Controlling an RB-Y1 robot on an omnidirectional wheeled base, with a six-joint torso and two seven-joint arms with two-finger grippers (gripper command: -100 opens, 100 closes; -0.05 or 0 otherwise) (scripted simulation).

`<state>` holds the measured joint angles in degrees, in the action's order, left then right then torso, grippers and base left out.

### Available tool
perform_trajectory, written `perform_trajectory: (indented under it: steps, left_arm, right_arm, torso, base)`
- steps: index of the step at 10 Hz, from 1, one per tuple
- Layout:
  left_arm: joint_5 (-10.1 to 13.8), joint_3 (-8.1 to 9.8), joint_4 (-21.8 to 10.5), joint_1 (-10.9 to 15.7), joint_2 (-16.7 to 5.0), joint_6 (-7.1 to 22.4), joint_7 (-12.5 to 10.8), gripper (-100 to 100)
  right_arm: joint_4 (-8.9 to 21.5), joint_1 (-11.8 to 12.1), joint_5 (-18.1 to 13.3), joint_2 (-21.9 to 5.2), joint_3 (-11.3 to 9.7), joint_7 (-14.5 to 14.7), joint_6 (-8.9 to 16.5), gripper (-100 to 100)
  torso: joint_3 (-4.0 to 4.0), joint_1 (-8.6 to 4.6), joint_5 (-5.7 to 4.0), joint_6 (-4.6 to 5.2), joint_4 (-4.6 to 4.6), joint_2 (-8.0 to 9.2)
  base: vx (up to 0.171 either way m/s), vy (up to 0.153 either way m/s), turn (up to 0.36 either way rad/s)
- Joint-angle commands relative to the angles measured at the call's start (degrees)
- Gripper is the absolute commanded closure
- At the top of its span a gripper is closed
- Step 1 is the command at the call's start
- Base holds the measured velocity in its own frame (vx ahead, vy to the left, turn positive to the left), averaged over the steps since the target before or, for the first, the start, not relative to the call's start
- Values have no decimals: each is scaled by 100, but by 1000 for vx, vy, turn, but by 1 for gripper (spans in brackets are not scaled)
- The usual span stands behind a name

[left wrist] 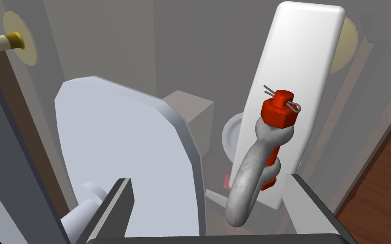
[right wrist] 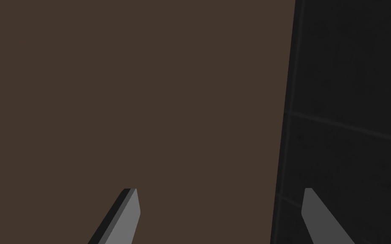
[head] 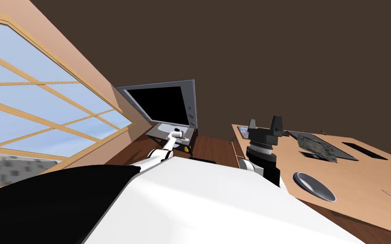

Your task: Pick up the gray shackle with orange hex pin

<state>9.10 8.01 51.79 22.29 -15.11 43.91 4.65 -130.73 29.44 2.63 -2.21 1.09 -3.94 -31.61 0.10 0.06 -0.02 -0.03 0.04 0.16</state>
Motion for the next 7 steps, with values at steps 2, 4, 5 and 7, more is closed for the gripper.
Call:
perform_trajectory:
  steps: [2,4,5,7]
  left_arm:
    - [-13,-49,-456,193,-29,-147,-96,-100]
    - [-13,-49,-542,193,-29,-147,-96,-100]
    - [45,-138,-750,448,-143,-375,-216,-100]
    - [45,-138,-982,485,-143,-375,-216,-100]
  right_arm:
    - [0,0,0,0,0,0,0,0]
    - [0,1,0,0,0,0,0,0]
    - [0,1,0,0,0,0,0,0]
    - [0,0,0,0,0,0,0,0]
  torso:
    - [1,0,1,-1,0,2]
    - [-6,-2,1,-3,-3,-10]
    - [-8,-3,0,-3,-4,-14]
    - [0,0,0,-1,0,0]
  base:
    - [-37,8,-28]
    - [-1,0,5]
    - [-41,8,-85]
    - [-35,7,-29]
